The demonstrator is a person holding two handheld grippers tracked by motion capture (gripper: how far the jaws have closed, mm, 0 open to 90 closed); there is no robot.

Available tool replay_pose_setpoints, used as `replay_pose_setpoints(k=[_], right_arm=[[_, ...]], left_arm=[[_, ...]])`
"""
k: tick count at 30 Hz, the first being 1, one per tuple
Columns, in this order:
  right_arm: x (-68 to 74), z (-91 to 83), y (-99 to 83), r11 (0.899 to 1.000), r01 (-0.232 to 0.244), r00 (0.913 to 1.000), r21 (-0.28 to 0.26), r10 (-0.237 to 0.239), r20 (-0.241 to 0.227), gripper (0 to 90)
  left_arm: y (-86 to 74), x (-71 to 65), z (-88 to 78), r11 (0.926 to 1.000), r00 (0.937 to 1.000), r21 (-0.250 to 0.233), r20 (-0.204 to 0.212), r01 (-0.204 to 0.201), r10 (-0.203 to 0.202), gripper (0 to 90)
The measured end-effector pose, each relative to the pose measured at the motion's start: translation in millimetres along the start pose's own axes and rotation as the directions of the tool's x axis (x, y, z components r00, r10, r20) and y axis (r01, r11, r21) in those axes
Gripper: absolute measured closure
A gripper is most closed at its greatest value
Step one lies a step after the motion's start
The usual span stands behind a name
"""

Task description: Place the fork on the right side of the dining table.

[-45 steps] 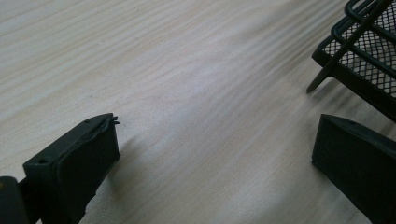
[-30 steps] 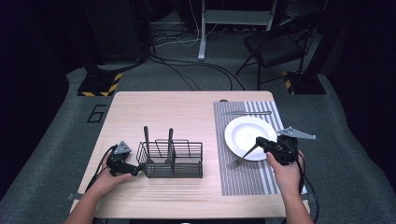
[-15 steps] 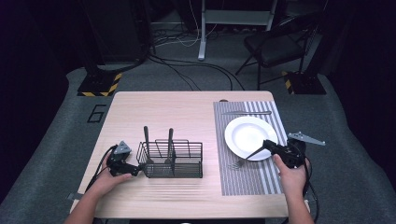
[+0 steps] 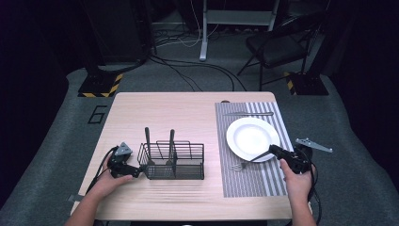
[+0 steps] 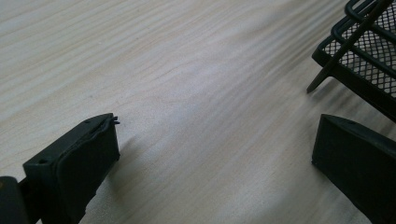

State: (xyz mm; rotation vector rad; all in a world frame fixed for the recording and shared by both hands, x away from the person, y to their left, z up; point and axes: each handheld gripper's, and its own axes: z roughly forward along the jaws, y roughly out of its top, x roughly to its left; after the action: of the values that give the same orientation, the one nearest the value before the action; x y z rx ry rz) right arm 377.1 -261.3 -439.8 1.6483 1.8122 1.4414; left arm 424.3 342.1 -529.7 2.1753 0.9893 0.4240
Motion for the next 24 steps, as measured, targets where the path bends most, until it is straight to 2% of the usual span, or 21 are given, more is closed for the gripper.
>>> replay_pose_setpoints(k=[6,24], right_arm=[[-8.5,-1.3,-5.7,0.999,-0.047,0.9989,0.005,0.047,-0.002,79.5],[-29.8,-0.1,-17.4,0.994,-0.110,0.9939,0.009,0.110,0.013,77.4]], left_arm=[[0.0,-0.1,0.1,1.0000,1.0000,0.000,0.001,0.002,-0.002,0.2],[-0.1,-0.2,0.1,1.0000,1.0000,-0.001,0.001,0.003,-0.003,0.2]])
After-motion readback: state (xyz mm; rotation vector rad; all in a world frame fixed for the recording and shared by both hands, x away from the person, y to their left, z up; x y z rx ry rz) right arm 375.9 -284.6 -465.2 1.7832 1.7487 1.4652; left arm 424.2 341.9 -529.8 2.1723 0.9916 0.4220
